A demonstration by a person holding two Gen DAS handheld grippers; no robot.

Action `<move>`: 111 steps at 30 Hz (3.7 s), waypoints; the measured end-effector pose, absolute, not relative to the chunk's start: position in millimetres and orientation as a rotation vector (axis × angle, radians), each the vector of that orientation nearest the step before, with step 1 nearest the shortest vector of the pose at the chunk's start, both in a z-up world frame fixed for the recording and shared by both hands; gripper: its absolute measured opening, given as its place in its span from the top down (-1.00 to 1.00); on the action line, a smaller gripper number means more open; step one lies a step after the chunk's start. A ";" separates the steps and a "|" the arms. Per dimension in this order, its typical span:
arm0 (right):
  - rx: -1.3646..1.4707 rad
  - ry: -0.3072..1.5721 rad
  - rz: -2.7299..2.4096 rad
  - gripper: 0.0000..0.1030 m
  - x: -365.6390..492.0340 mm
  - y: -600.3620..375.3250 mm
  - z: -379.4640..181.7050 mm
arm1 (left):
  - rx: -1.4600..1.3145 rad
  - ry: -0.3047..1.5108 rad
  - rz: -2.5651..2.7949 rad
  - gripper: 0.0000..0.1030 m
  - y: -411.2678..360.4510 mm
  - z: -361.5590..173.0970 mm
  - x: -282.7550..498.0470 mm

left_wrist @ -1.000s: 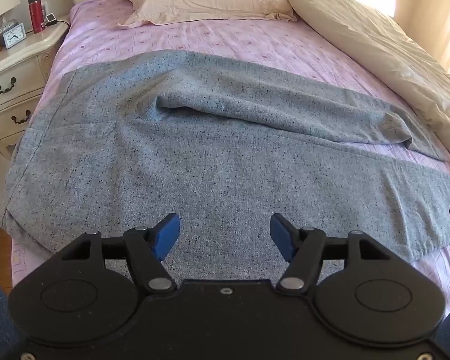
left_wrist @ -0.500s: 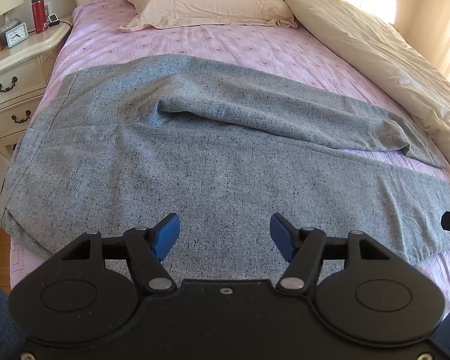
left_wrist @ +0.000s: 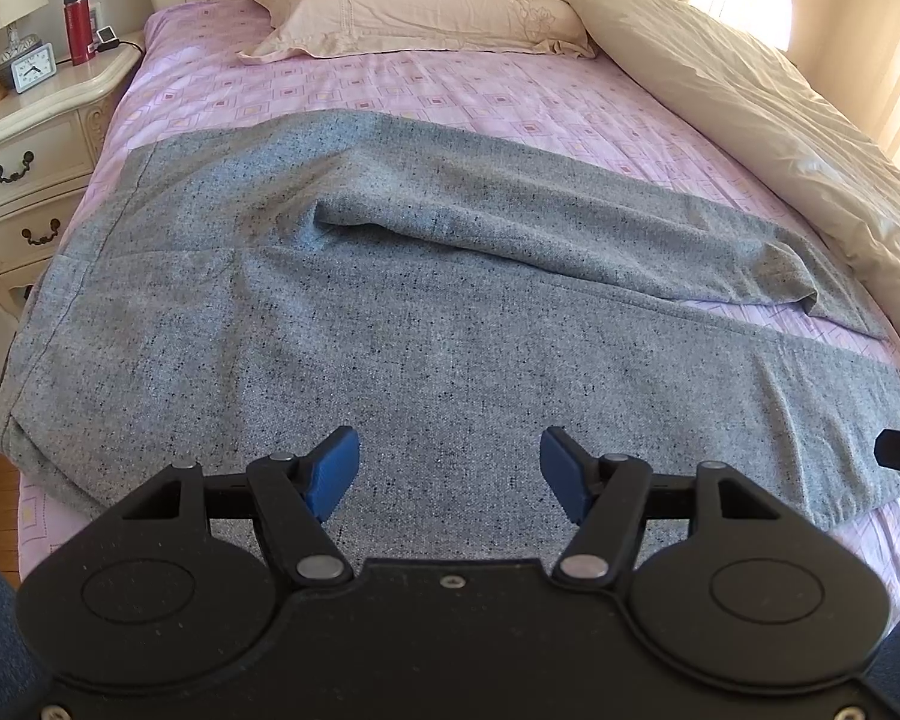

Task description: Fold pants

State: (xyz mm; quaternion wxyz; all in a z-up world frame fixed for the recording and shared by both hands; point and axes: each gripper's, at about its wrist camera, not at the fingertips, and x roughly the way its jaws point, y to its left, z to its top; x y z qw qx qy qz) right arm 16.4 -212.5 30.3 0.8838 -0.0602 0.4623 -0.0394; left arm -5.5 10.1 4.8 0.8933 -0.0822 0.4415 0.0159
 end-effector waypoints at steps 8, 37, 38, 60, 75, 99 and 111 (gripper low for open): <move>-0.123 0.961 -0.082 -0.05 15.6 -212.6 30.1 | -0.174 0.918 0.033 -0.31 10.5 4.8 -4.5; -0.122 0.961 -0.083 -0.06 15.3 -211.7 30.1 | -0.181 0.919 0.031 -0.31 12.2 3.3 -5.2; -0.122 0.961 -0.082 -0.06 15.3 -211.9 30.2 | -0.180 0.919 0.032 -0.31 12.1 3.3 -5.1; -0.128 0.962 -0.080 -0.06 15.8 -210.2 30.1 | -0.173 0.925 0.032 -0.31 10.3 0.9 -4.9; -0.122 0.961 -0.073 -0.05 15.6 -209.6 29.4 | -0.171 0.930 0.036 -0.32 11.0 -1.7 -4.5; 0.005 0.862 -0.010 -0.03 99.9 -281.6 86.1 | -0.025 0.820 0.021 -0.33 20.0 54.1 65.1; 0.069 0.834 -0.141 -0.03 171.7 -374.8 33.4 | -0.046 0.817 0.106 -0.33 35.2 19.6 116.1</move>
